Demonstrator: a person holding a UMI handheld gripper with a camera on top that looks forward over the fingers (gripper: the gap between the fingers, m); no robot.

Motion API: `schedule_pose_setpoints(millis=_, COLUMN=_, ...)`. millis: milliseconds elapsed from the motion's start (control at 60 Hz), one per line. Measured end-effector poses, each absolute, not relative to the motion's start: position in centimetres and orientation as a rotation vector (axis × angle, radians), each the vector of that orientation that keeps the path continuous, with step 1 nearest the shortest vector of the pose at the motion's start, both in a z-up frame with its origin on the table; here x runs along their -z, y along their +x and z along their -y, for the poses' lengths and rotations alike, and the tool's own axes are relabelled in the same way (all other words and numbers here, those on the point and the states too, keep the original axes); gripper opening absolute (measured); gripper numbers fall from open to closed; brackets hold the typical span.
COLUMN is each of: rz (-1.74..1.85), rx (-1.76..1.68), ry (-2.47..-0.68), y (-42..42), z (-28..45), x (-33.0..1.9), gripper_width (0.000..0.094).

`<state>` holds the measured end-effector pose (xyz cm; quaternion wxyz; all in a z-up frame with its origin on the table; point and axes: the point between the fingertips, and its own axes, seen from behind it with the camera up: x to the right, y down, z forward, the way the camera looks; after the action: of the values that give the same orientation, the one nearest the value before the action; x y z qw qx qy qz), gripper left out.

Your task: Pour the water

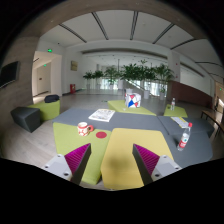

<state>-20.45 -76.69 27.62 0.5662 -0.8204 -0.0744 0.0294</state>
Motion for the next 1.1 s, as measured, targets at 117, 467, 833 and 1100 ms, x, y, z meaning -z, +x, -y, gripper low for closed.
schedule_pose_setpoints(millis=117, rz=0.15, rx=-0.057, ry=-1.946, y=-17.9, z=75.4, x=-26.1, gripper_width=0.0859)
schedule_pose_setpoints(millis=467, rz=0.045, rx=0.167, ry=-1.998, y=5.8, z=67.6, x=-18.9, gripper_width=0.0851)
schedule_pose_setpoints(millis=833, rz=-0.081, rx=0.288, ry=-1.953, y=27.4, z=56.5, x=-11.8, gripper_width=0.0855)
schedule_pose_setpoints(millis=1100, rz=-0.181, rx=0.253, ry=-1.865, y=33.9, z=47.4, x=-8.6, gripper_width=0.0823)
